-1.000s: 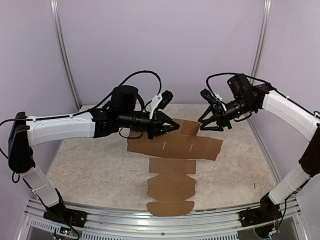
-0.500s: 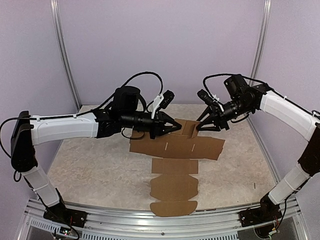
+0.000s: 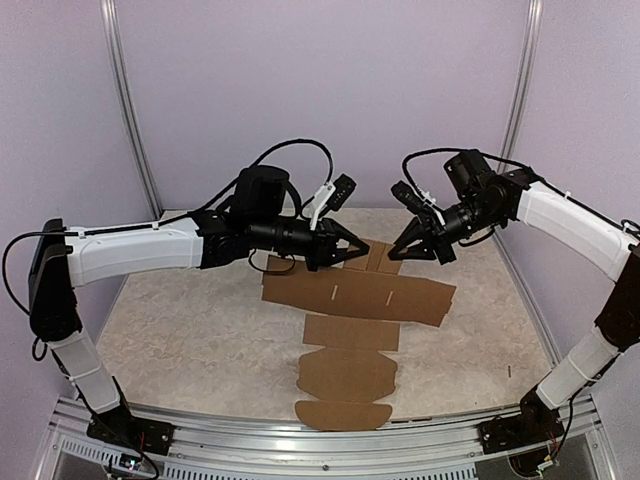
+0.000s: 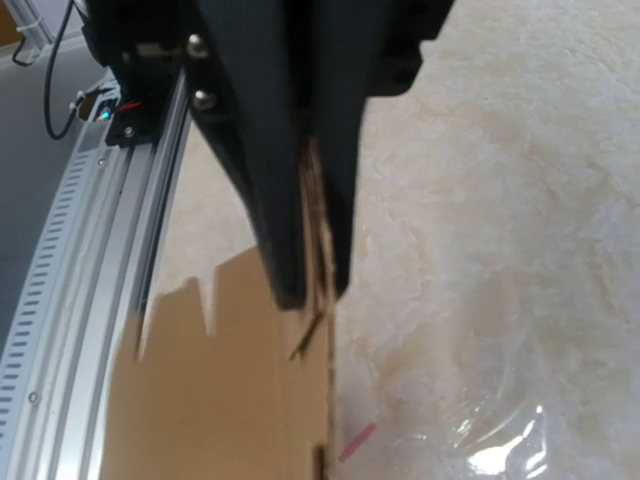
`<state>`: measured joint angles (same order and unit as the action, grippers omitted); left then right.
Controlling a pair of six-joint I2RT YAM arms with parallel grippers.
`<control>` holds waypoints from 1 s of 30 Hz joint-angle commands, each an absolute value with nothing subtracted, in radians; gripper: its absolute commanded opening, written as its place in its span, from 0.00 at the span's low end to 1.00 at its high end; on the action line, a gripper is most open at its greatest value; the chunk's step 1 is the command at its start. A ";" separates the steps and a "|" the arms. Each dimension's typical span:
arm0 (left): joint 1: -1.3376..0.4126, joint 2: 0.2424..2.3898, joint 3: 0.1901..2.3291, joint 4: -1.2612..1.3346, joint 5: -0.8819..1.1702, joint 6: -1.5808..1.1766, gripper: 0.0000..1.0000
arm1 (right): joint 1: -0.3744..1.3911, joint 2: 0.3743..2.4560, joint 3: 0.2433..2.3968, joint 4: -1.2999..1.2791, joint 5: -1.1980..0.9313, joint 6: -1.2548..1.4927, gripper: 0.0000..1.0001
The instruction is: Fold the paper box
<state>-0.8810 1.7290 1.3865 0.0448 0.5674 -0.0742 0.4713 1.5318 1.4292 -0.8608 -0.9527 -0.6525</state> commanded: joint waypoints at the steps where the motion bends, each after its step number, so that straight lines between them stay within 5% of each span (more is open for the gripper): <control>1: -0.892 1.746 1.393 0.006 0.613 -0.066 0.00 | 0.484 1.513 1.435 -0.869 -0.937 -0.676 0.00; 4: -0.898 1.747 1.387 0.015 0.631 -0.066 0.00 | 0.485 1.514 1.436 -0.875 -0.936 -0.679 0.00; 7: -0.899 1.755 1.392 0.005 0.623 -0.063 0.15 | 0.485 1.514 1.438 -0.875 -0.933 -0.680 0.00; 10: -0.899 1.762 1.394 0.003 0.619 -0.050 0.00 | 0.484 1.517 1.446 -0.881 -0.927 -0.681 0.00; 21: -0.899 1.766 1.394 -0.052 0.604 -0.003 0.00 | 0.485 1.523 1.457 -0.890 -0.916 -0.682 0.00; 25: -0.899 1.763 1.399 -0.057 0.570 0.024 0.07 | 0.485 1.534 1.468 -0.895 -0.916 -0.680 0.00; 28: -0.897 1.765 1.404 -0.065 0.556 0.028 0.23 | 0.484 1.540 1.473 -0.898 -0.916 -0.681 0.00; 30: -0.896 1.768 1.407 -0.074 0.561 0.043 0.14 | 0.485 1.543 1.476 -0.897 -0.916 -0.680 0.00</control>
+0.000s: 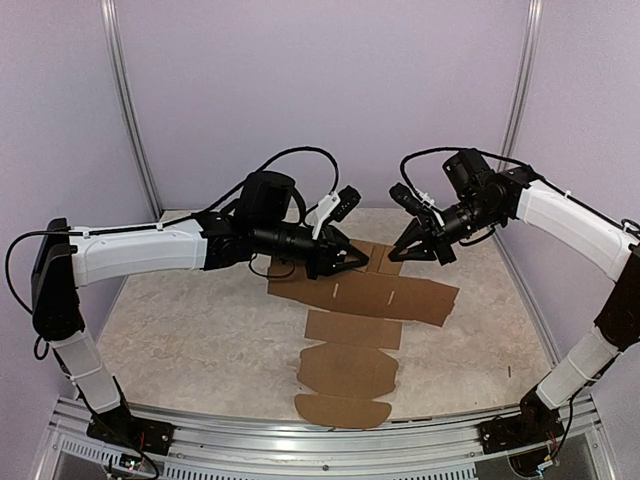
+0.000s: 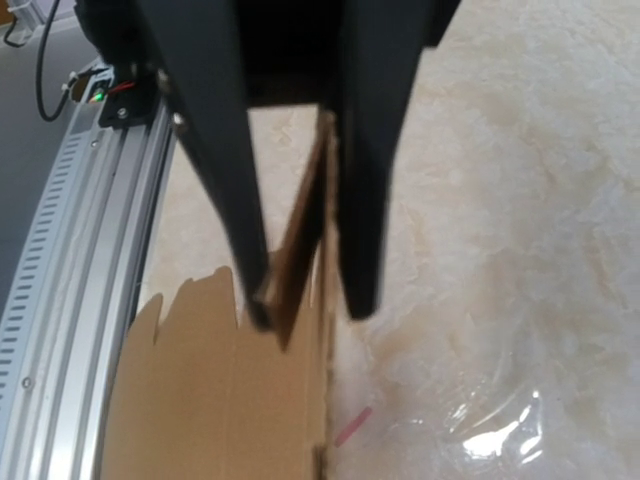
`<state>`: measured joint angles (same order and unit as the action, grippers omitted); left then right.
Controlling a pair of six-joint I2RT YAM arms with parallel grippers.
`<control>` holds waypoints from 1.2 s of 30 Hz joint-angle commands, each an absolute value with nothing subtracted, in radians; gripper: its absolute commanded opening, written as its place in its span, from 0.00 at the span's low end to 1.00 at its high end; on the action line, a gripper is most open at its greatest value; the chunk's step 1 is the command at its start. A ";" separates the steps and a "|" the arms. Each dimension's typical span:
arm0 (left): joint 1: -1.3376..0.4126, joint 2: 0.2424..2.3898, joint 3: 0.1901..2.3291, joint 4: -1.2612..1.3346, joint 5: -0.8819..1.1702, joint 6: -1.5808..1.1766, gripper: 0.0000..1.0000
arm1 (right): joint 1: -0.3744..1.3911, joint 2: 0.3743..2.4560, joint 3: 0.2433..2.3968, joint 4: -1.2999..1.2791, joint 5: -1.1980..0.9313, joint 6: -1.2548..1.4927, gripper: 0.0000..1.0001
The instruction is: Fold the paper box
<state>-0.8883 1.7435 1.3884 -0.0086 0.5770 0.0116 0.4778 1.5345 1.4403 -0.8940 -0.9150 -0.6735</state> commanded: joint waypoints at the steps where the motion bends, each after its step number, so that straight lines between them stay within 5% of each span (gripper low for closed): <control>1: -0.896 1.771 1.409 -0.079 0.567 0.050 0.01 | 0.485 1.545 1.477 -0.897 -0.916 -0.680 0.00; 9: -0.894 1.773 1.401 -0.055 0.587 0.049 0.00 | 0.485 1.546 1.475 -0.899 -0.910 -0.679 0.00; 18: -0.890 1.758 1.384 -0.009 0.587 0.058 0.00 | 0.499 1.572 1.489 -0.932 -0.874 -0.701 0.13; 25: -0.884 1.749 1.374 0.027 0.580 0.065 0.00 | 0.508 1.591 1.489 -0.945 -0.868 -0.705 0.13; 29: -0.882 1.740 1.371 0.027 0.541 0.073 0.00 | 0.511 1.598 1.502 -0.956 -0.878 -0.714 0.00; 36: -0.882 1.514 1.165 0.130 0.203 0.068 0.54 | 0.471 1.601 1.575 -0.986 -0.869 -0.716 0.00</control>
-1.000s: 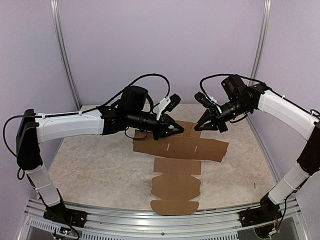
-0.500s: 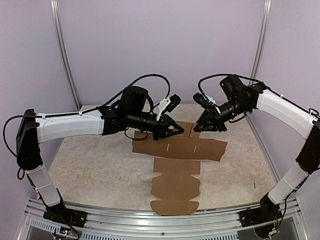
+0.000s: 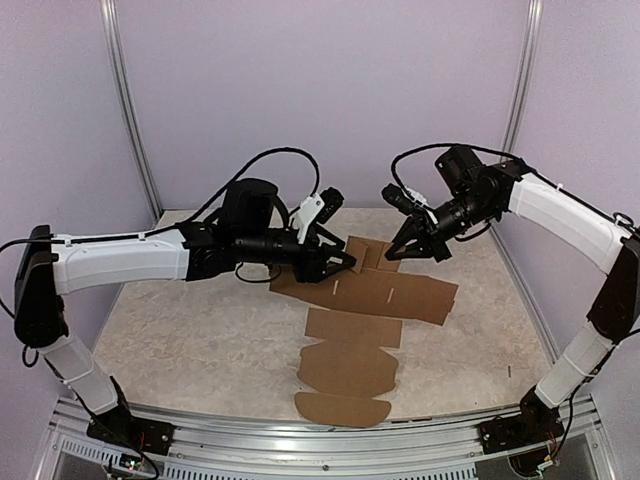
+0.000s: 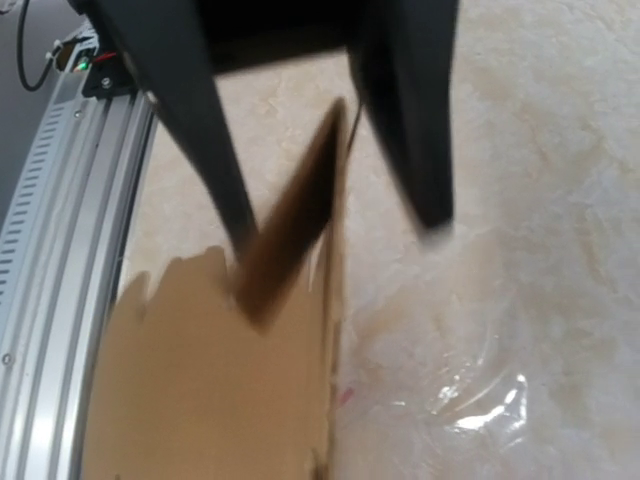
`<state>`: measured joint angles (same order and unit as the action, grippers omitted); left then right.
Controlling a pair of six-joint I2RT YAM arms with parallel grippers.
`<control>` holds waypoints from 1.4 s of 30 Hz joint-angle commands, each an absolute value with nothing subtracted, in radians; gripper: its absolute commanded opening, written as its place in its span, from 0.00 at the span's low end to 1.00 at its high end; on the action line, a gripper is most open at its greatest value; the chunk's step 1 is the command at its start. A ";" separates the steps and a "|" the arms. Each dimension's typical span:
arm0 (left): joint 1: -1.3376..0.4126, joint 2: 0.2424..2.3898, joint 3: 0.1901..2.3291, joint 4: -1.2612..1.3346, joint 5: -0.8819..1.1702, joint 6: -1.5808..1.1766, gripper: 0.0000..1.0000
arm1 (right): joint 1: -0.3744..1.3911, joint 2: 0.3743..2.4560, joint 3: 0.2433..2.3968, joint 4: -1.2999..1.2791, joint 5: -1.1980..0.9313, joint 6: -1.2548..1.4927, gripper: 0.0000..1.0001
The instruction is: Fold the paper box
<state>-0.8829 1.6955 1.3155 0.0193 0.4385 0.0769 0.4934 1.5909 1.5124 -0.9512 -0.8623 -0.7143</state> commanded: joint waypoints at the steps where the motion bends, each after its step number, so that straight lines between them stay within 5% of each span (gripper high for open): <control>1: -0.881 1.433 1.107 0.153 0.143 0.044 0.60 | 0.457 1.603 1.583 -0.985 -0.881 -0.707 0.00; 9: -0.882 1.068 0.693 0.156 -0.121 -0.193 0.64 | 0.379 1.637 1.670 -1.009 -0.968 -0.665 0.00; 17: -0.733 1.003 0.436 0.357 -0.021 -0.418 0.47 | 0.376 1.632 1.671 -1.003 -1.011 -0.662 0.00; 25: -0.707 1.281 0.496 0.659 0.374 -0.493 0.57 | 0.377 1.633 1.629 -0.923 -0.957 -0.579 0.00; 34: -0.796 1.556 0.708 0.699 0.344 -0.498 0.60 | 0.378 1.648 1.646 -0.917 -0.957 -0.558 0.00; 38: -0.801 1.610 0.745 0.706 0.334 -0.492 0.55 | 0.377 1.640 1.639 -0.918 -0.950 -0.556 0.00; 42: -0.803 1.636 0.760 0.719 0.339 -0.486 0.39 | 0.378 1.634 1.630 -0.909 -0.943 -0.548 0.00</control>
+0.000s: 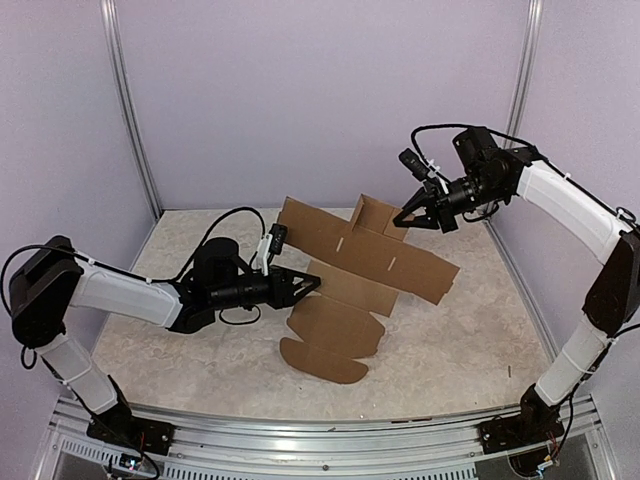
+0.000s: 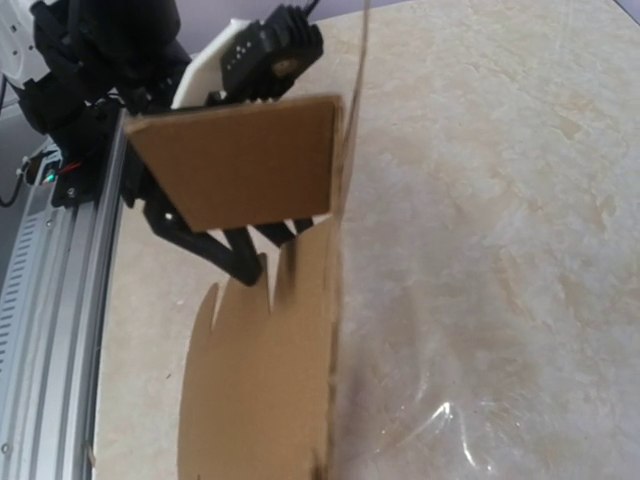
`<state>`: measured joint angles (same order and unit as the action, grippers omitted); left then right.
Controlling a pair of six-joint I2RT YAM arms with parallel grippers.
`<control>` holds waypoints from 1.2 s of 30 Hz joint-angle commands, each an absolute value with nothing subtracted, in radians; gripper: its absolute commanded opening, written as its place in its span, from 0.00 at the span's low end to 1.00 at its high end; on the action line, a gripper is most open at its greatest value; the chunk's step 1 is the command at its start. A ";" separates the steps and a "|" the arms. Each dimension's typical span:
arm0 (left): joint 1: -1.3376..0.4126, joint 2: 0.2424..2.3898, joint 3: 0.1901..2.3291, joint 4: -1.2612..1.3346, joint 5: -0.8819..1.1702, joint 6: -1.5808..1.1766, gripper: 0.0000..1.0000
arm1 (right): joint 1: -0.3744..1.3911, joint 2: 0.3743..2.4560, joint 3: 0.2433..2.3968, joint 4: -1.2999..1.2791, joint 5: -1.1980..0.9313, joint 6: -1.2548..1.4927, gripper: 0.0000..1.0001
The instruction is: Fold the paper box
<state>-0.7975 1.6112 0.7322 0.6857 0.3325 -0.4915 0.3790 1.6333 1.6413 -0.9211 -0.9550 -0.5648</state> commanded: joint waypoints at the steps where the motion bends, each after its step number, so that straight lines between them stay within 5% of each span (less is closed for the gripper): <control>1: -0.806 1.638 0.762 0.718 0.337 -0.483 0.35 | 0.377 1.633 1.625 -0.899 -0.938 -0.540 0.00; 9: -0.860 1.619 0.779 0.657 0.187 -0.398 0.12 | 0.377 1.643 1.596 -0.828 -0.895 -0.441 0.00; 18: -0.907 1.686 0.974 0.305 -0.093 -0.366 0.00 | 0.377 1.727 1.578 -0.802 -0.794 -0.325 0.00; 27: -0.907 1.777 1.069 0.050 -0.073 -0.341 0.00 | 0.361 1.709 1.659 -0.813 -0.570 -0.332 0.38; 36: -0.908 1.878 1.134 -0.137 -0.101 -0.271 0.00 | 0.361 1.665 1.569 -0.756 -0.557 -0.335 0.47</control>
<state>-0.8989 1.8286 1.1049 -0.0242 -0.0776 -0.3225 0.3679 1.7020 1.6199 -0.7856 -0.5541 -0.3397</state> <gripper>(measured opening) 0.017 0.469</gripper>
